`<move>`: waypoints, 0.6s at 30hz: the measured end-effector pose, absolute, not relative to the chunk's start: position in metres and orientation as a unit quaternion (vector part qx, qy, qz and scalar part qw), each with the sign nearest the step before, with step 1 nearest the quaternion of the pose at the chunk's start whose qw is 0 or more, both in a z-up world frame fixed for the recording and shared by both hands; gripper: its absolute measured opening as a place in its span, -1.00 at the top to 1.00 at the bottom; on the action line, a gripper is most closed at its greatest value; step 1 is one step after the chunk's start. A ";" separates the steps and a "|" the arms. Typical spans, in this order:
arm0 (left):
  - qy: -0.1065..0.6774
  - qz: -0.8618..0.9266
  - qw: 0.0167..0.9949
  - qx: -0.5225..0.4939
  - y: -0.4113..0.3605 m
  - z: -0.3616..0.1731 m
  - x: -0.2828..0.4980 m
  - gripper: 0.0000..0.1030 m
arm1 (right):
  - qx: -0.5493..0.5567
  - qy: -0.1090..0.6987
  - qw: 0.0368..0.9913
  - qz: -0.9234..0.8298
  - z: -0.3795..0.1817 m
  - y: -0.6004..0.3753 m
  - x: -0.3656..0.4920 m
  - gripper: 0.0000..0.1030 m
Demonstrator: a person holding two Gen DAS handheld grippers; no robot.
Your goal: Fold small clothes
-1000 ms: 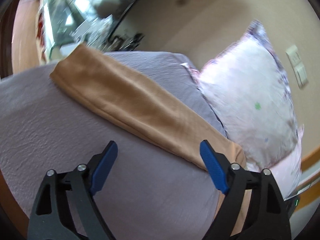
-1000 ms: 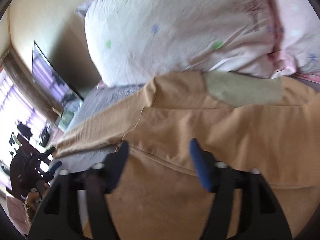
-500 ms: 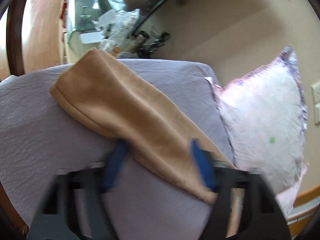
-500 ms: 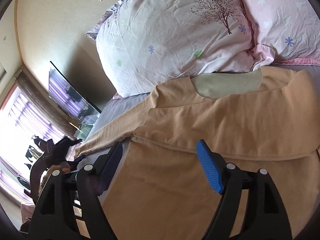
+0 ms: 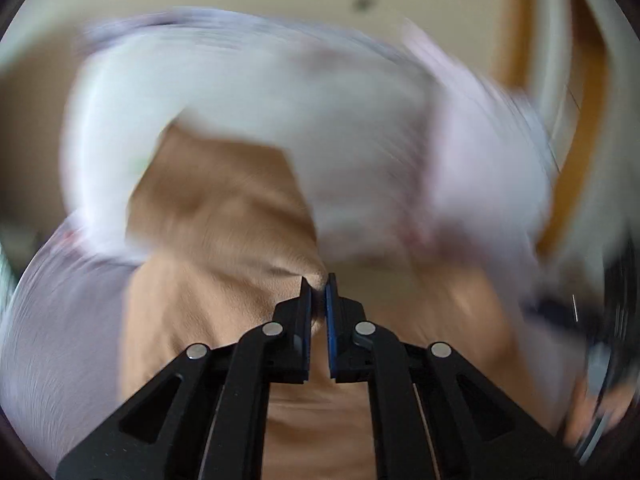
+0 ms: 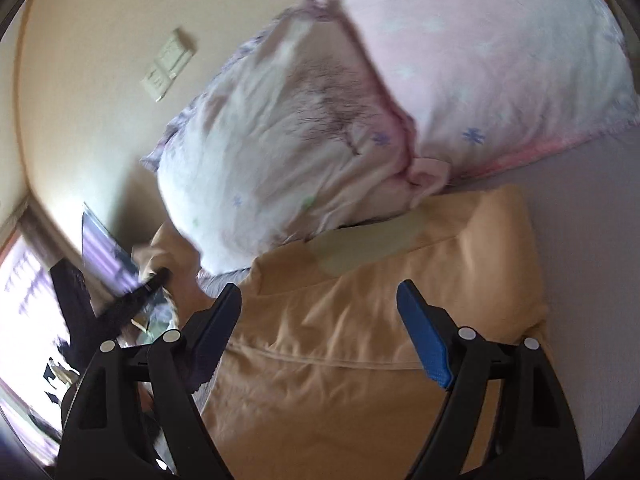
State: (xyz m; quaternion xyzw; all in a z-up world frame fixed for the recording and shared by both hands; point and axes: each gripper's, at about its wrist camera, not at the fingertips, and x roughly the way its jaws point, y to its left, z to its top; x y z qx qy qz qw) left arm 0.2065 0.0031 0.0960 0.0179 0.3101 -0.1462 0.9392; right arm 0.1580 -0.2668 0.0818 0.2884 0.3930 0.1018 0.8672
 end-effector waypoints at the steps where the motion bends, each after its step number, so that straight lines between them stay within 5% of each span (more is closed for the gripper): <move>1: 0.331 -0.168 0.926 0.067 -0.027 0.082 0.206 0.85 | 0.299 0.402 0.860 0.095 0.075 -0.273 0.160 -0.57; 5: 0.351 -0.199 0.877 0.260 -0.106 0.022 0.158 0.61 | 0.329 0.454 0.825 0.064 0.041 -0.296 0.168 -0.21; 9: 0.343 -0.180 0.887 0.252 -0.068 0.029 0.126 0.06 | 0.311 0.488 0.814 0.037 0.025 -0.299 0.176 0.04; 17: 0.402 -0.083 0.891 0.192 0.023 0.019 0.110 -0.06 | 0.186 0.528 0.829 0.004 0.014 -0.272 0.167 0.29; 18: 0.408 -0.078 0.891 0.185 0.030 0.016 0.111 -0.06 | 0.170 0.530 0.831 -0.004 0.014 -0.269 0.166 0.44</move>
